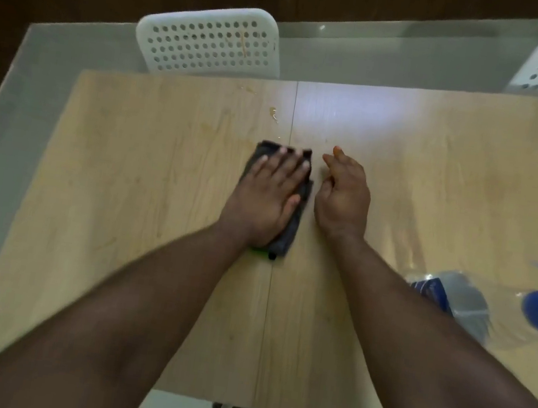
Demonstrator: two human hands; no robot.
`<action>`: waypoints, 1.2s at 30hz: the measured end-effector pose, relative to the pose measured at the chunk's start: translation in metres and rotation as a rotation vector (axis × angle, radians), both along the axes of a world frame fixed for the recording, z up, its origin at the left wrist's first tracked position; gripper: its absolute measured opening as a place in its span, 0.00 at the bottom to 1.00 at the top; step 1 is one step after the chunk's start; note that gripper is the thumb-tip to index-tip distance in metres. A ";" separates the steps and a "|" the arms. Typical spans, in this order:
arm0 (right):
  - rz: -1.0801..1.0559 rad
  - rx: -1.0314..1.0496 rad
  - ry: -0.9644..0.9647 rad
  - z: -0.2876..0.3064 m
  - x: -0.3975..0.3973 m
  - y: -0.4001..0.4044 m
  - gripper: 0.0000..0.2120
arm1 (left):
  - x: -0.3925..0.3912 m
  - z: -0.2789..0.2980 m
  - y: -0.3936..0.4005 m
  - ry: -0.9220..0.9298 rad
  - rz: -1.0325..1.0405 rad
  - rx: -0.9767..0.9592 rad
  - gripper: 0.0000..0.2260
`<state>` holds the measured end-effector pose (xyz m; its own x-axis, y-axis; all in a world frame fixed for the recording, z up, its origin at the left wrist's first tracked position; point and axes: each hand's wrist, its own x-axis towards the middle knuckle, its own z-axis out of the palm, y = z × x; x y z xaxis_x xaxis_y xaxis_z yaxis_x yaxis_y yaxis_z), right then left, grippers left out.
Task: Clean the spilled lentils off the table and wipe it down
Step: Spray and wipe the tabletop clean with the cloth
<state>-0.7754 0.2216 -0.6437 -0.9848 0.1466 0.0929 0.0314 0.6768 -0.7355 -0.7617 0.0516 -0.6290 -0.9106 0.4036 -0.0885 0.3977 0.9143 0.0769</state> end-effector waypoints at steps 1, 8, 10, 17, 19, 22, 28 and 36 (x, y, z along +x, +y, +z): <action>-0.026 -0.009 0.016 -0.003 -0.002 0.001 0.22 | -0.022 -0.001 0.002 0.004 0.028 0.003 0.29; 0.007 0.024 -0.036 0.003 0.001 -0.002 0.23 | 0.068 0.010 -0.021 -0.115 -0.273 -0.011 0.28; 0.038 0.094 -0.071 0.004 0.003 -0.005 0.23 | 0.069 0.013 -0.032 -0.152 -0.400 -0.041 0.28; 0.054 0.264 -0.096 0.007 -0.003 -0.010 0.24 | -0.112 0.011 -0.014 -0.013 -0.276 -0.040 0.27; 0.052 0.292 -0.106 0.004 -0.002 -0.010 0.25 | -0.141 0.008 -0.007 0.031 -0.214 -0.025 0.27; 0.077 0.292 -0.118 0.002 -0.001 -0.008 0.25 | -0.113 0.007 -0.002 0.017 -0.191 0.009 0.27; 0.096 0.325 -0.138 0.003 -0.003 -0.010 0.26 | -0.053 0.013 -0.027 -0.058 -0.447 -0.062 0.29; 0.095 0.405 -0.194 -0.001 -0.006 -0.015 0.28 | -0.175 0.010 0.010 0.013 -0.001 0.009 0.28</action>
<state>-0.7811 0.2067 -0.6449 -0.9970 0.0444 -0.0633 0.0661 0.9152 -0.3976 -0.9367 0.0617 -0.6187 -0.9111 0.4055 -0.0735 0.3999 0.9130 0.0799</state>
